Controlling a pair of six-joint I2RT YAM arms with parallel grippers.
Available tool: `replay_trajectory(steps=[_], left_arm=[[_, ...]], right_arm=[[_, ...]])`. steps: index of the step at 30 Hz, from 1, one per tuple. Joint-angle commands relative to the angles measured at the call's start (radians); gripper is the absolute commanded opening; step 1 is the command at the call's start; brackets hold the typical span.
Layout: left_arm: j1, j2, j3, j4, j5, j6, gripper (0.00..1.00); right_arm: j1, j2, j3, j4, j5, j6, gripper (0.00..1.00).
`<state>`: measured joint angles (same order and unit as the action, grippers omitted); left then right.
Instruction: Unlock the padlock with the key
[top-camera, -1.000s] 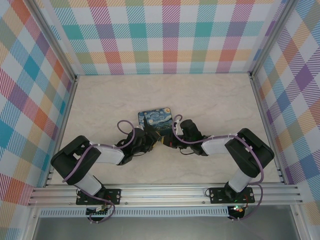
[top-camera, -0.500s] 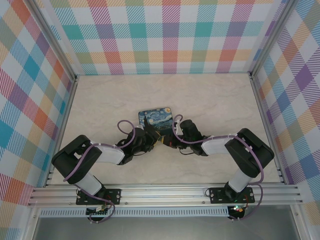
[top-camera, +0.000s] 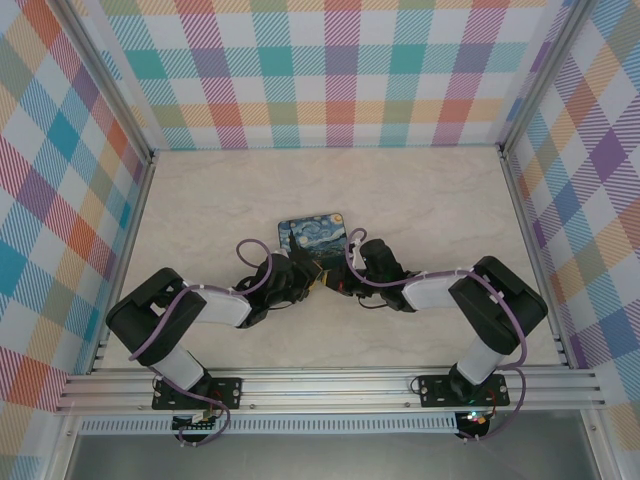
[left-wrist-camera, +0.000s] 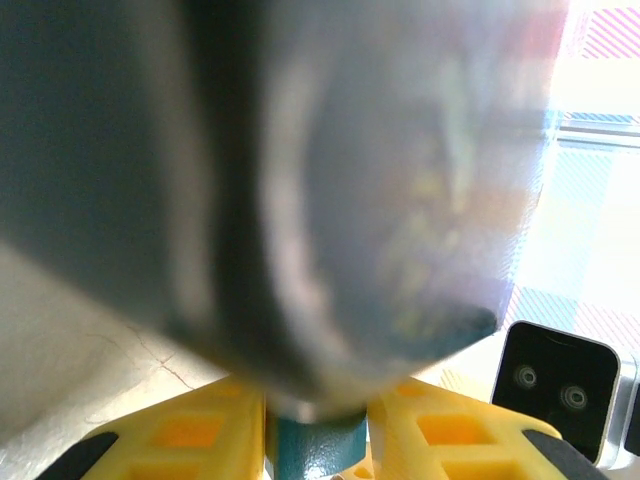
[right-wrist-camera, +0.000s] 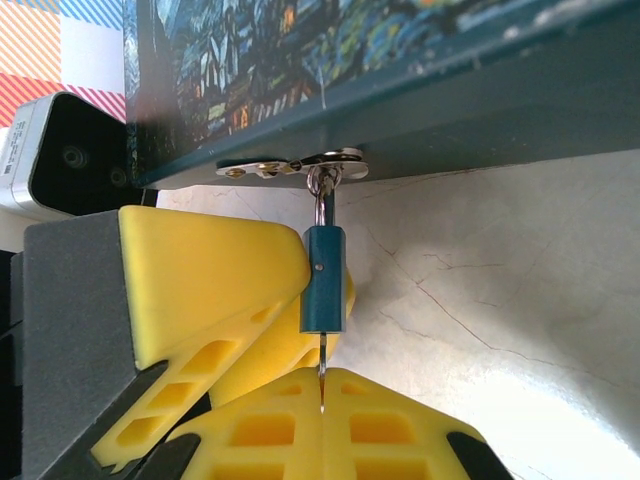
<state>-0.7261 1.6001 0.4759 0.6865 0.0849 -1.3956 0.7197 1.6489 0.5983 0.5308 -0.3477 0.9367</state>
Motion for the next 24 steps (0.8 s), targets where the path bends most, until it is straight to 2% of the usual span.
replay_trajectory(steps=[1, 11, 24], left_arm=[[-0.024, 0.017, 0.026, 0.016, 0.032, -0.009, 0.30], [-0.023, 0.011, 0.032, -0.001, 0.024, -0.012, 0.15], [-0.024, 0.000, 0.047, -0.026, 0.017, -0.010, 0.06]], right_arm=[[0.011, 0.013, 0.009, 0.061, -0.017, 0.016, 0.04], [0.010, -0.006, 0.003, 0.044, -0.004, 0.019, 0.07], [0.007, -0.019, -0.006, 0.006, 0.023, -0.011, 0.16]])
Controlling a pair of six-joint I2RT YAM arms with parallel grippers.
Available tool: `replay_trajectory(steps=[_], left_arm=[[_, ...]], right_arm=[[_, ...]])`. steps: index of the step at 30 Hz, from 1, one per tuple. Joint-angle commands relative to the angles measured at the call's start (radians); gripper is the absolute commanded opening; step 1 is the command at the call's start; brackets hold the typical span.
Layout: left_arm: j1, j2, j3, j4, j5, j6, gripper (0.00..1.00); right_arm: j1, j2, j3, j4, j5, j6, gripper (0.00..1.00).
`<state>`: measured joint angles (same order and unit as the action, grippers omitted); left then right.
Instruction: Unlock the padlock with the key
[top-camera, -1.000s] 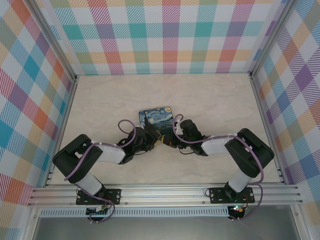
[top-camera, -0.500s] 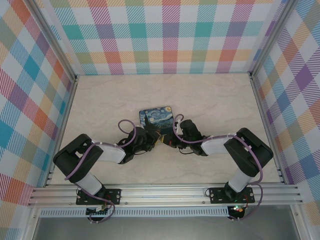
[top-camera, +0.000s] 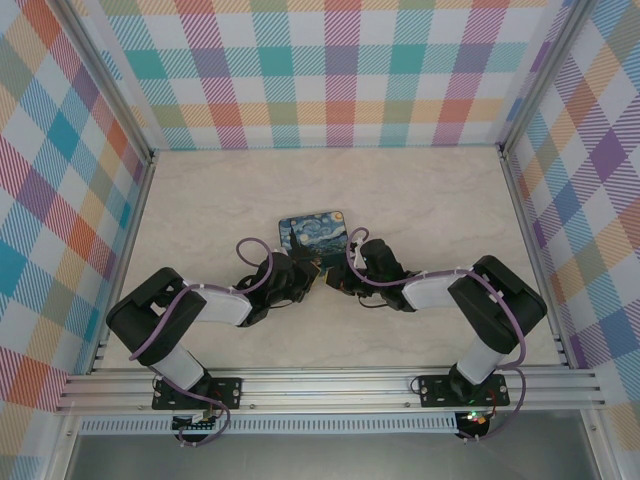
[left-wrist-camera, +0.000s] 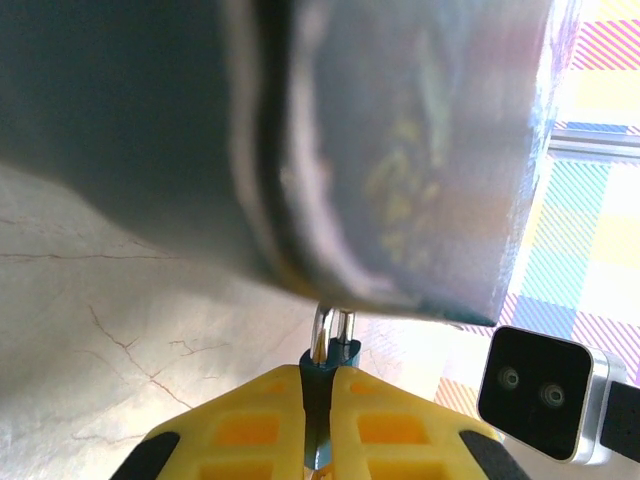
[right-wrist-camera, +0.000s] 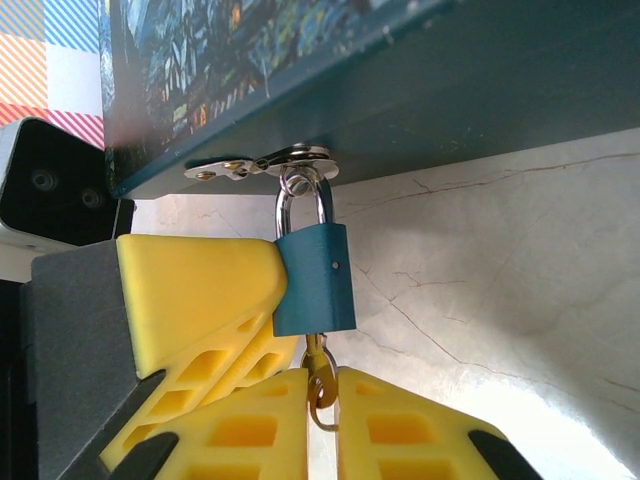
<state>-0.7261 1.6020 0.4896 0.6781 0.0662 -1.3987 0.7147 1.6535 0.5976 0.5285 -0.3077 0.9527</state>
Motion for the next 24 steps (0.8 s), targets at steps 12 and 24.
replay_trajectory(steps=[12, 24], left_arm=[[-0.024, -0.001, 0.053, -0.041, 0.032, -0.006, 0.05], [-0.023, -0.004, 0.058, -0.062, 0.025, -0.002, 0.06]], right_arm=[[0.010, -0.051, 0.005, -0.073, 0.025, -0.082, 0.27], [0.011, -0.209, 0.033, -0.370, 0.199, -0.353, 0.47]])
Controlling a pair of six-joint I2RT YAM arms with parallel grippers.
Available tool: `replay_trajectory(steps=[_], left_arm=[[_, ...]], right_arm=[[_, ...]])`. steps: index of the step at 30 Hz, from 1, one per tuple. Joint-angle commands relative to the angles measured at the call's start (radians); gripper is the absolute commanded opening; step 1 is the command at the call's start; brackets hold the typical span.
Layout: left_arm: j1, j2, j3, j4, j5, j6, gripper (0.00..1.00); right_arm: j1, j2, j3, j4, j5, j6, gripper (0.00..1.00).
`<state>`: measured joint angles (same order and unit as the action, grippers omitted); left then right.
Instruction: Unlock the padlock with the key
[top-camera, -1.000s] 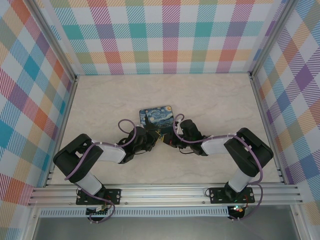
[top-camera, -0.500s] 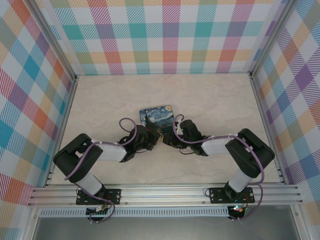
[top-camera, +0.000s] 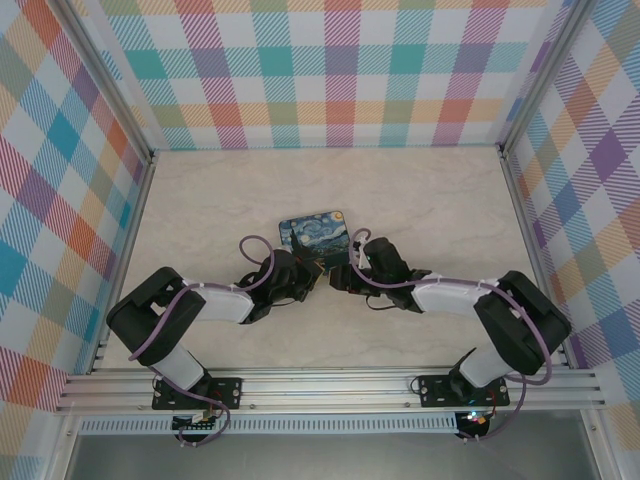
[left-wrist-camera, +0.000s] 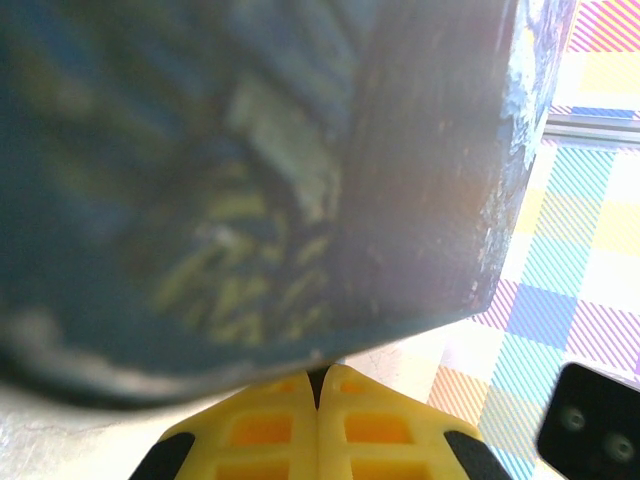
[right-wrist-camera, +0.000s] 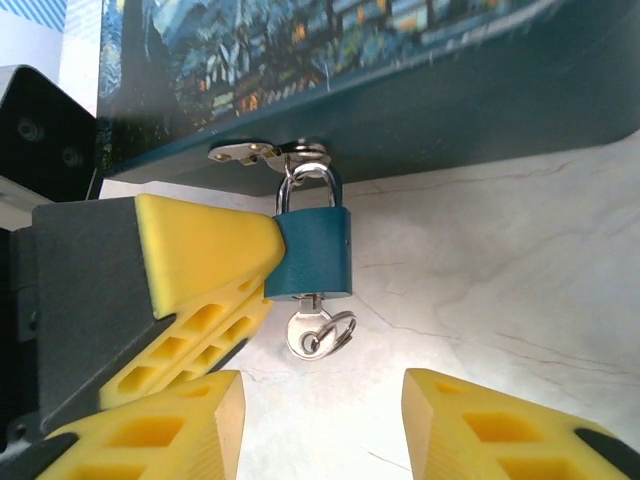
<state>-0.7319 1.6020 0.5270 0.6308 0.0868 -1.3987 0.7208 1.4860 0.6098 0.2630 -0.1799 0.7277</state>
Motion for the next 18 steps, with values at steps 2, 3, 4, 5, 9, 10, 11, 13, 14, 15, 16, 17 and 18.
replay_trajectory(steps=[2, 3, 4, 5, 9, 10, 11, 13, 14, 15, 16, 17, 18], left_arm=[[-0.018, -0.004, 0.020, -0.017, 0.004, -0.002, 0.06], [-0.018, -0.004, 0.021, -0.017, 0.003, -0.001, 0.06], [-0.018, -0.005, 0.021, -0.018, 0.004, -0.001, 0.06], [-0.018, -0.007, 0.020, -0.019, 0.004, 0.000, 0.06], [-0.018, -0.013, 0.021, -0.023, 0.003, 0.000, 0.06], [-0.018, -0.014, 0.021, -0.024, 0.002, 0.001, 0.06], [-0.018, -0.016, 0.021, -0.027, 0.001, 0.002, 0.06], [-0.018, -0.019, 0.021, -0.029, -0.001, 0.001, 0.06], [-0.018, -0.020, 0.021, -0.029, -0.002, 0.001, 0.06], [-0.018, -0.022, 0.021, -0.030, -0.003, 0.001, 0.06], [-0.018, -0.024, 0.019, -0.031, -0.002, 0.001, 0.06], [-0.018, -0.026, 0.019, -0.033, -0.004, 0.001, 0.06], [-0.018, -0.028, 0.019, -0.036, -0.004, 0.001, 0.06]], right_arm=[[0.005, -0.083, -0.004, -0.093, 0.110, -0.217, 0.47], [0.005, -0.105, -0.024, -0.070, 0.125, -0.264, 0.47], [0.005, -0.131, -0.046, -0.041, 0.141, -0.319, 0.49], [0.007, -0.159, -0.069, -0.007, 0.155, -0.377, 0.50], [0.012, -0.261, -0.156, 0.142, 0.165, -0.614, 0.58], [0.017, -0.280, -0.169, 0.160, 0.159, -0.671, 0.59], [0.023, -0.294, -0.176, 0.168, 0.152, -0.735, 0.59], [0.048, -0.297, -0.176, 0.155, 0.152, -0.859, 0.59], [0.068, -0.288, -0.173, 0.140, 0.174, -0.913, 0.59], [0.094, -0.276, -0.170, 0.132, 0.211, -0.950, 0.58], [0.123, -0.258, -0.171, 0.137, 0.261, -0.989, 0.58], [0.146, -0.243, -0.174, 0.146, 0.306, -1.018, 0.58], [0.168, -0.220, -0.177, 0.165, 0.364, -1.034, 0.58]])
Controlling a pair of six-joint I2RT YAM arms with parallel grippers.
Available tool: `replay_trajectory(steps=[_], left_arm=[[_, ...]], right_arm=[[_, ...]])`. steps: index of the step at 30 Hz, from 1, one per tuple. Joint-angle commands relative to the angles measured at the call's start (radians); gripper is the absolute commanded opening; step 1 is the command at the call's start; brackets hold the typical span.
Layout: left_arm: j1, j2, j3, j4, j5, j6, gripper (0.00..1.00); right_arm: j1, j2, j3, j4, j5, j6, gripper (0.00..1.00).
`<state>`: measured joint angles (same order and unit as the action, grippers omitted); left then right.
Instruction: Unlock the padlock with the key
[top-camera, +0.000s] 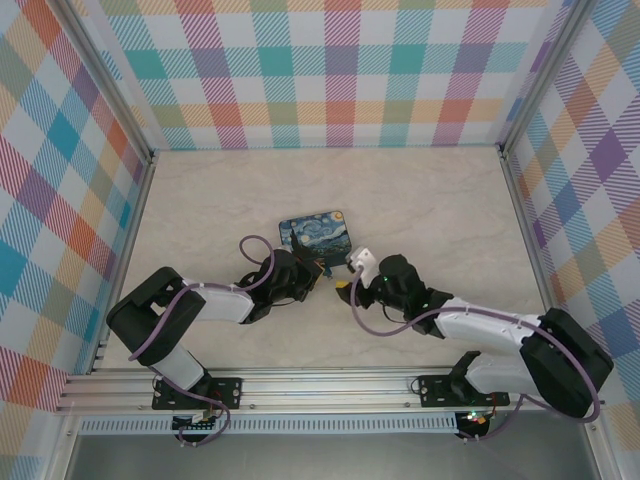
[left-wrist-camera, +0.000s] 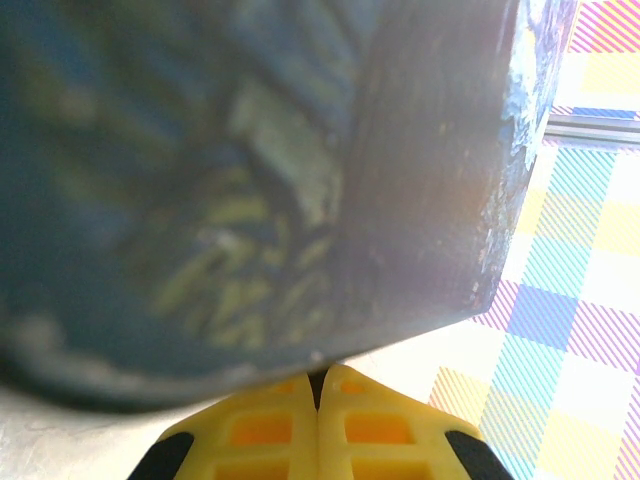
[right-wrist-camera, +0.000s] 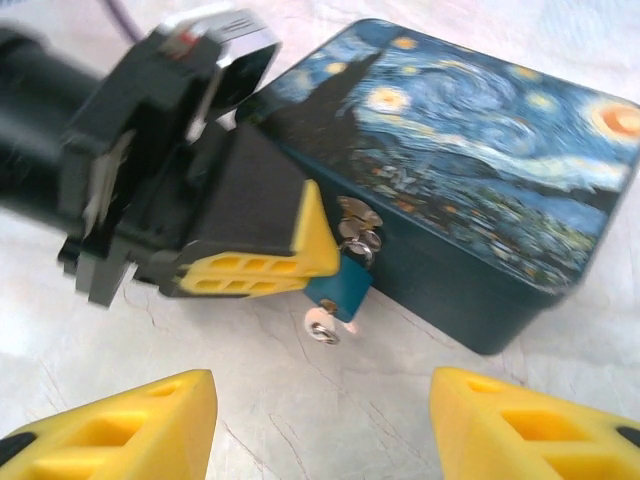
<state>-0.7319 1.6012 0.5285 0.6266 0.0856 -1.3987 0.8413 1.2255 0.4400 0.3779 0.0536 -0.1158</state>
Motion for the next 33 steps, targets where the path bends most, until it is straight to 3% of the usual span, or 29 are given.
replay_trajectory(steps=[1, 7, 16, 21, 33], left_arm=[[-0.018, -0.028, 0.018, -0.034, -0.002, 0.001, 0.06], [-0.017, -0.029, 0.019, -0.040, -0.001, 0.003, 0.06], [-0.018, -0.027, 0.019, -0.040, -0.001, 0.004, 0.06], [-0.018, -0.027, 0.021, -0.041, -0.002, 0.000, 0.06], [-0.017, -0.025, 0.022, -0.040, 0.004, 0.001, 0.06]], right_arm=[[0.063, 0.063, -0.010, 0.072, 0.171, -0.200, 0.57], [0.103, 0.182, 0.014, 0.157, 0.253, -0.232, 0.55], [0.108, 0.308, 0.073, 0.207, 0.266, -0.269, 0.50], [0.110, 0.333, 0.092, 0.224, 0.260, -0.269, 0.47], [0.110, 0.367, 0.112, 0.245, 0.269, -0.254, 0.31]])
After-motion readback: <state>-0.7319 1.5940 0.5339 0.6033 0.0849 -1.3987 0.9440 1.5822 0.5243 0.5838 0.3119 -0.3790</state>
